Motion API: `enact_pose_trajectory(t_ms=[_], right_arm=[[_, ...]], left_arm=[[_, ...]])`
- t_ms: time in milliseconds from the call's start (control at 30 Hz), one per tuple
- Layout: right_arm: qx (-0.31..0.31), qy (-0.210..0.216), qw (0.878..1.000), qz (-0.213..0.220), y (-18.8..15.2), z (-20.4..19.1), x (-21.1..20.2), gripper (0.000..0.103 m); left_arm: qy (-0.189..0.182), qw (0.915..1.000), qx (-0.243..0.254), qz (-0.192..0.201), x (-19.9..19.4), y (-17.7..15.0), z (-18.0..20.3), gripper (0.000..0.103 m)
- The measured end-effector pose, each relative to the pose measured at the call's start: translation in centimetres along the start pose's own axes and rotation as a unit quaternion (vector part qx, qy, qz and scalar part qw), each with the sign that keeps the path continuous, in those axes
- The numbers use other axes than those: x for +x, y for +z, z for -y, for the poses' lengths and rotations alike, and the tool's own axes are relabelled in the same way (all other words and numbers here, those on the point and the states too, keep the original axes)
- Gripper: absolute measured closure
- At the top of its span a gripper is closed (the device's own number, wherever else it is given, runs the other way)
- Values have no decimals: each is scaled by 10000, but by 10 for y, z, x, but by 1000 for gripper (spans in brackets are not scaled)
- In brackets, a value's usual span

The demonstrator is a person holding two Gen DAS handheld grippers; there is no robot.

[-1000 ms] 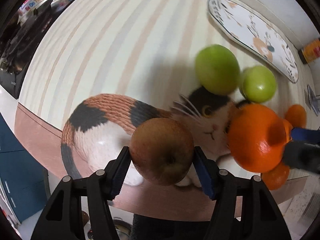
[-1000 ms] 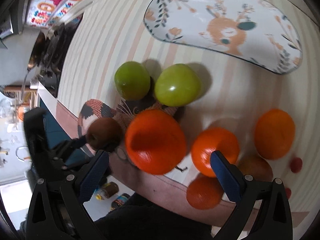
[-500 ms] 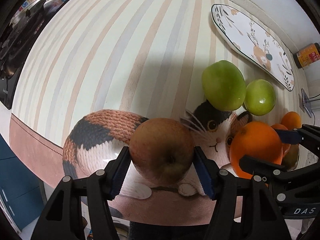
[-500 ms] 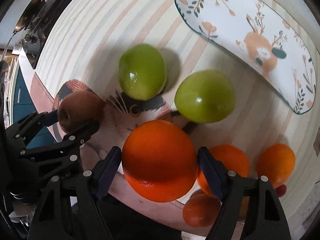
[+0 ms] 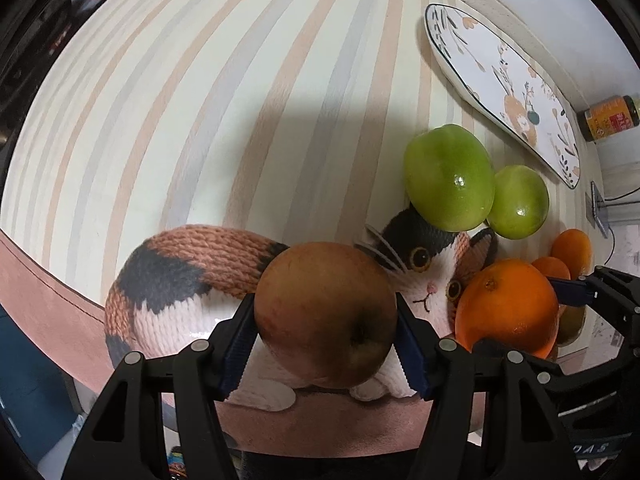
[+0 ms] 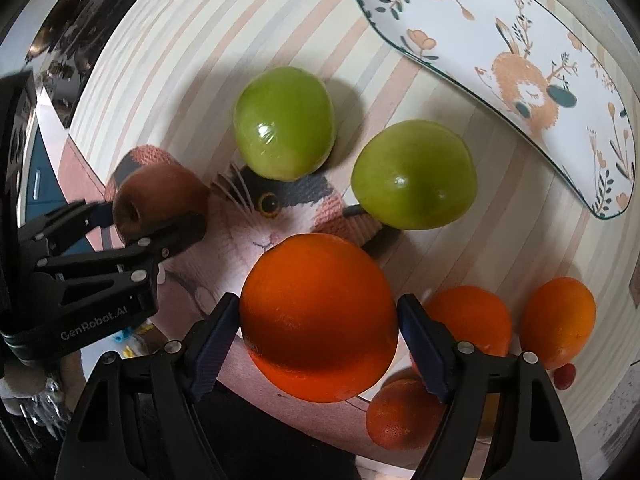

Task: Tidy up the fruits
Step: 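Carry the brown apple and orange onto the floral plate and release both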

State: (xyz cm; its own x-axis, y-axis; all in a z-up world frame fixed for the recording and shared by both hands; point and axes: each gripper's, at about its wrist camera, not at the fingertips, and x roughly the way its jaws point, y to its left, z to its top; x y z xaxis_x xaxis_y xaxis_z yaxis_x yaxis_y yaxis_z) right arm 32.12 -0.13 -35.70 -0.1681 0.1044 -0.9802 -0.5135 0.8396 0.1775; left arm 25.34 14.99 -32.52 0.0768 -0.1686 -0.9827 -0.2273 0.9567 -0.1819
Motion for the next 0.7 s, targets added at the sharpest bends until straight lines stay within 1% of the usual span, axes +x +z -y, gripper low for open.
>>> enact_pose_trajectory(t_ms=[33, 67, 100, 200, 300, 367, 400, 467, 500, 533, 567, 600, 667, 700], right_arm=[[19, -14, 10000, 38, -1, 0, -1, 22], [67, -13, 9999, 93, -1, 0, -2, 23], [208, 19, 9996, 173, -3, 2, -3, 23], [532, 103, 9979, 350, -9, 12, -9, 24], [861, 408, 9943, 483, -15, 24, -20, 24], [1080, 674, 9897, 647, -20, 33, -35, 24], [1185, 784, 9872, 727, -21, 40, -44, 24], [1397, 991, 9805, 964, -23, 54, -65, 24], [1463, 1025, 9784, 1043, -22, 61, -73, 24], [1613, 1063, 9737, 1206, -21, 73, -87, 24], [1664, 1068, 9715, 1304, -19, 82, -96, 24], [1796, 1056, 9674, 1442, -14, 97, -109, 24], [1969, 983, 9622, 1604, -3, 115, -120, 24], [2168, 908, 9574, 1676, 8, 134, -126, 24]], left_arm=[[95, 9999, 77, 68, -3, -1, 0, 42], [181, 9997, 140, 107, 0, -3, 12, 42], [219, 9995, 163, 129, 6, 10, 20, 42], [203, 9992, 233, 240, -3, 13, 21, 42], [151, 9987, 312, 379, -20, 18, 24, 42], [63, 9983, 348, 456, -34, 26, 26, 42], [26, 9981, 369, 493, -38, 25, 27, 42], [-62, 9972, 443, 604, -54, 40, 35, 42], [-119, 9963, 484, 696, -60, 50, 46, 42], [-165, 9951, 575, 785, -70, 62, 54, 42], [-185, 9944, 629, 829, -74, 69, 61, 42], [-233, 9929, 744, 904, -81, 84, 71, 42], [-158, 9911, 925, 946, -83, 107, 88, 42], [-151, 9903, 991, 962, -77, 123, 102, 42]])
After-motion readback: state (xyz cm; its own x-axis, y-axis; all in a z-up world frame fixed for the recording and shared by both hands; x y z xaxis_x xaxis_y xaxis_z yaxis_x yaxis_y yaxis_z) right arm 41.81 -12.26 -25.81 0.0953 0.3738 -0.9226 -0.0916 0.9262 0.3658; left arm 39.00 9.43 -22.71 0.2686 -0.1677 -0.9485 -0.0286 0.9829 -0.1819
